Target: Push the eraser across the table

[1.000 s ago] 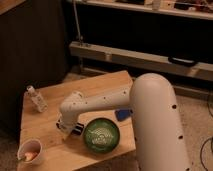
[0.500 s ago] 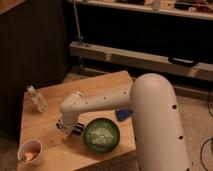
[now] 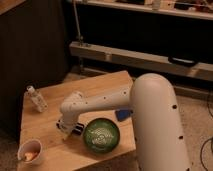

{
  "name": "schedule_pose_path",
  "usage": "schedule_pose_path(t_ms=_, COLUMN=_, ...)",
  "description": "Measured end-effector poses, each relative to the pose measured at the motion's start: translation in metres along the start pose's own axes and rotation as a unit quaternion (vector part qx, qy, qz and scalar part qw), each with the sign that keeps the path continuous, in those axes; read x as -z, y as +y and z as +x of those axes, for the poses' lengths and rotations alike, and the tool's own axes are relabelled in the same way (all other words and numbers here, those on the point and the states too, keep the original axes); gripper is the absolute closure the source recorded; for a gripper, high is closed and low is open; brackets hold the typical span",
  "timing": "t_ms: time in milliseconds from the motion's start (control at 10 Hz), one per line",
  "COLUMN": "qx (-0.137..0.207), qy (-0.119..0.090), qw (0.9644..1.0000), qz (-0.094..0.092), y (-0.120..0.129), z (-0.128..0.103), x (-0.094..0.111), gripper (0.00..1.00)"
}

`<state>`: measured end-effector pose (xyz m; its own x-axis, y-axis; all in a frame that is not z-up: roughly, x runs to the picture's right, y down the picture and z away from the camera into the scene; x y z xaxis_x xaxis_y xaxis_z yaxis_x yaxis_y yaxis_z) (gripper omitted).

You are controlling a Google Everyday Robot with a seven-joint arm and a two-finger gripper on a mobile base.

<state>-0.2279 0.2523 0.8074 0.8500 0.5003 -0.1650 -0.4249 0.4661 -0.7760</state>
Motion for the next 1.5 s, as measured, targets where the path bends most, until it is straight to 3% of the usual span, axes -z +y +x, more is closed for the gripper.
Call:
schedule_pose_path(t_ms=1300, qx=-0.001, qy=0.001, qw=1.0, qz=0.0, y=0.0, z=0.001, x=0.001, gripper=0.98)
schedule_pose_path(t_ms=1500, qx=-0.002, qy=0.002, qw=1.0, qz=0.003, y=0.001, z=0.0, x=0.018, gripper=0.98)
